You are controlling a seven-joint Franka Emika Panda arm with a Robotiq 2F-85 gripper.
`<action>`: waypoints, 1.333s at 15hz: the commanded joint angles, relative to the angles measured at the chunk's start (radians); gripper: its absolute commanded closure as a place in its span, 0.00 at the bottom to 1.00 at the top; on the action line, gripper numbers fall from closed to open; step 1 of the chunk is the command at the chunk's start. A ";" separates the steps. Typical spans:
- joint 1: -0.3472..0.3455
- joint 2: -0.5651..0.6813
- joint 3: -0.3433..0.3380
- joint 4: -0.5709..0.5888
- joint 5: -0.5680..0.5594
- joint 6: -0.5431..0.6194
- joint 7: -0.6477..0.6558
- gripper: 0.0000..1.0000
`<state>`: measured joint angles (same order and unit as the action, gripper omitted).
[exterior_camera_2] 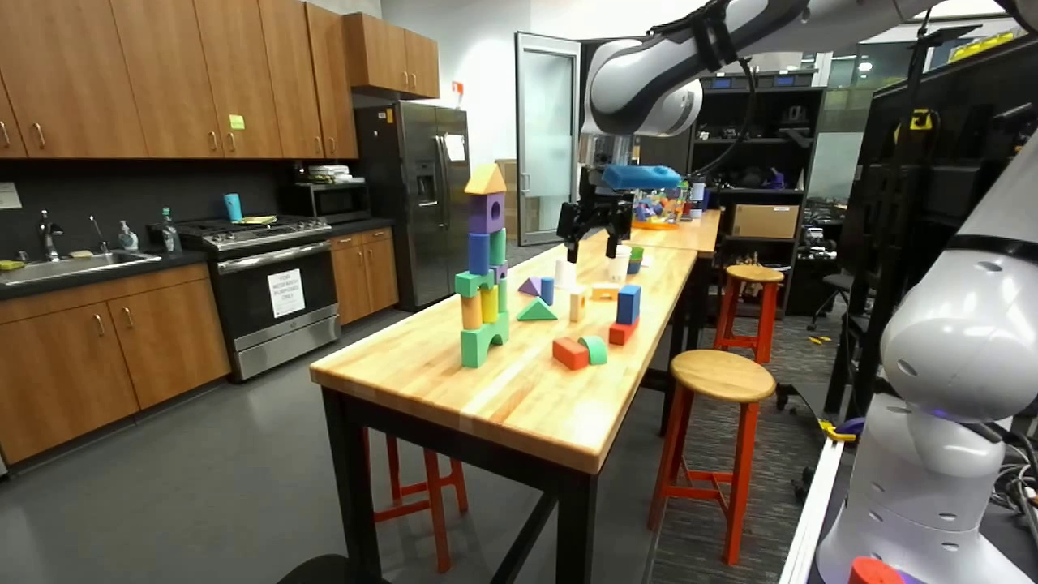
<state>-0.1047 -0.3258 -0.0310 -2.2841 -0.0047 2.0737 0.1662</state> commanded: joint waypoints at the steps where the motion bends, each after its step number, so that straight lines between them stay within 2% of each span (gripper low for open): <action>1: -0.020 0.087 -0.032 0.098 -0.117 -0.053 -0.119 0.00; 8: -0.009 0.232 -0.085 0.259 -0.228 -0.111 -0.488 0.00; 9: -0.013 0.184 -0.085 0.192 -0.198 -0.071 -0.417 0.00; 15: -0.011 0.230 -0.085 0.241 -0.209 -0.088 -0.473 0.00; 20: -0.020 0.323 -0.097 0.296 -0.206 -0.083 -0.533 0.00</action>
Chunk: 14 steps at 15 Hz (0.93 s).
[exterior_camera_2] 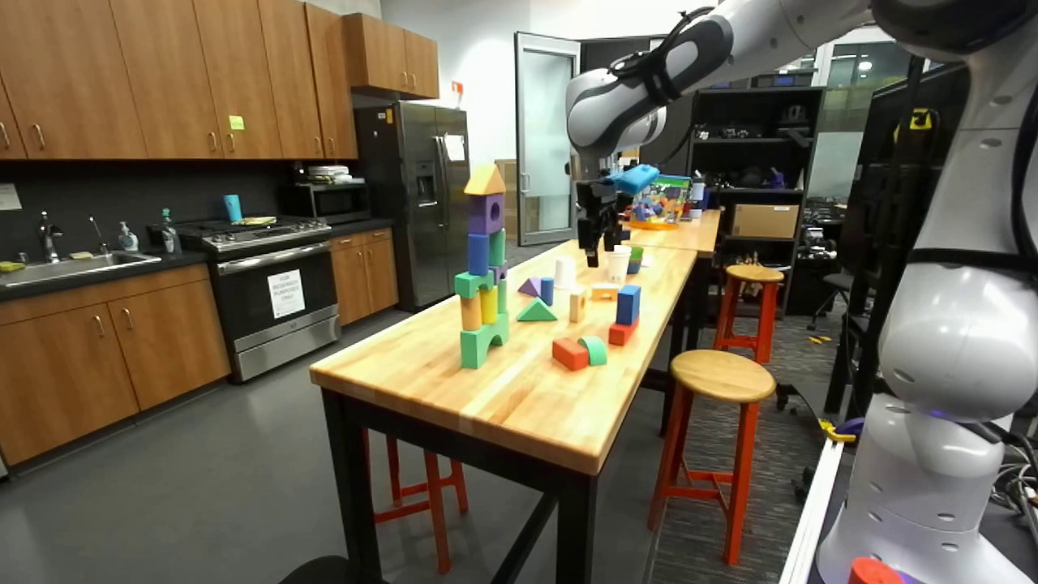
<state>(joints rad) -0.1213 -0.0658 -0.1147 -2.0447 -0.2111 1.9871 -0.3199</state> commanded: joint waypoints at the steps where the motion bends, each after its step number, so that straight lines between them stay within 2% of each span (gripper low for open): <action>1: -0.008 0.080 -0.016 0.072 -0.014 0.034 -0.043 0.00; 7: -0.030 0.180 -0.027 0.219 -0.011 0.154 -0.122 0.00; 13: -0.049 0.265 -0.020 0.335 0.001 0.132 -0.180 0.00; 14: -0.046 0.285 -0.020 0.362 -0.020 0.100 -0.181 0.00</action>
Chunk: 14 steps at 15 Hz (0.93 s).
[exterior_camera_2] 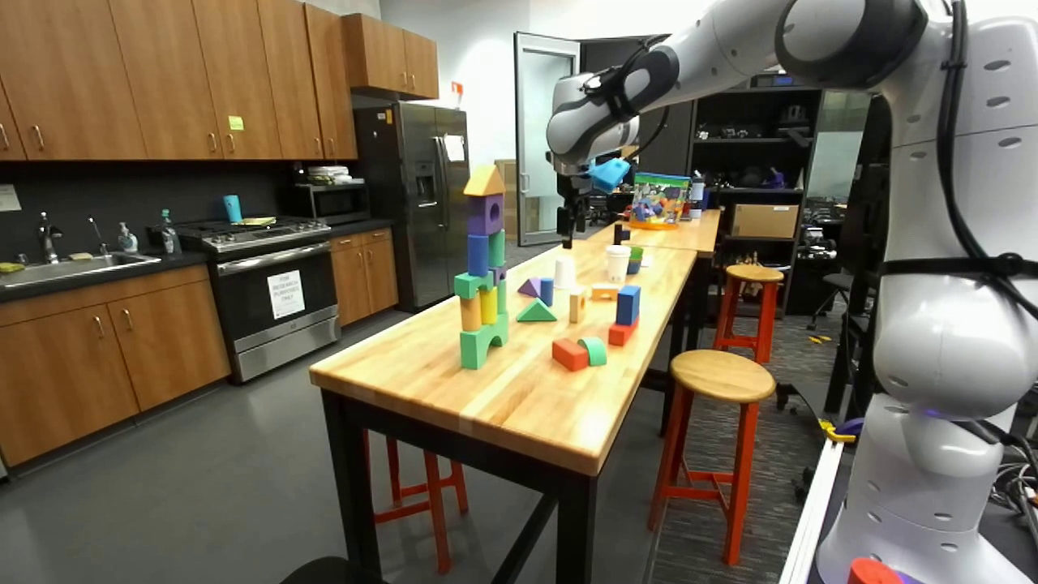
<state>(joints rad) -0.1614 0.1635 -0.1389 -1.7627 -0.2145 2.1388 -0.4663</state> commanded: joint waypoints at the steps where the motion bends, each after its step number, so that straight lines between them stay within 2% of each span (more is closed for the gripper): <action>1: -0.002 0.068 0.004 0.096 -0.029 -0.068 -0.019 0.00; 3: -0.001 0.104 0.006 0.140 -0.023 -0.078 0.010 0.00; 4: 0.006 0.128 -0.002 0.150 -0.065 -0.003 0.071 0.00; 7: 0.014 0.210 -0.006 0.222 -0.090 0.041 0.164 0.00; 9: 0.013 0.251 -0.002 0.262 -0.078 0.002 0.190 0.00; 10: 0.002 0.200 0.006 0.197 -0.067 0.030 0.152 0.00; 14: 0.001 0.222 0.007 0.207 -0.067 0.032 0.157 0.00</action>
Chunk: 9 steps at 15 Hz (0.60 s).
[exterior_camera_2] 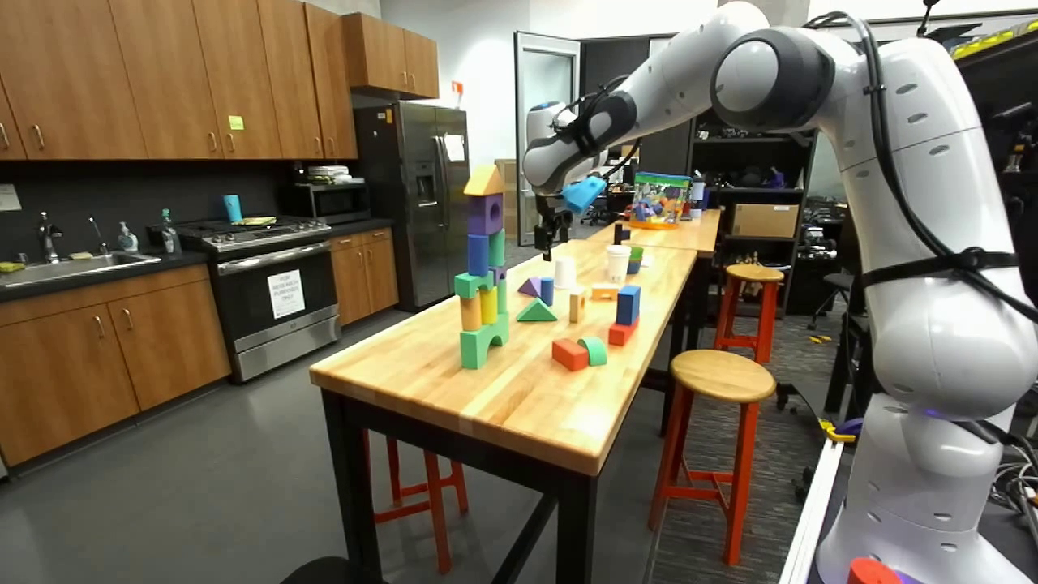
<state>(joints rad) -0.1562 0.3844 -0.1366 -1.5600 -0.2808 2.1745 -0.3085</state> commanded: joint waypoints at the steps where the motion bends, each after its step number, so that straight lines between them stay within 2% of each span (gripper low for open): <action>1: -0.005 -0.002 0.004 0.004 -0.001 -0.004 -0.001 0.00; 5: -0.031 0.027 0.028 0.015 0.049 -0.022 -0.120 0.00; 9: -0.099 0.113 0.060 0.076 0.164 -0.025 -0.269 0.00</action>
<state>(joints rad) -0.1951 0.4281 -0.1089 -1.5560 -0.1906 2.1696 -0.4717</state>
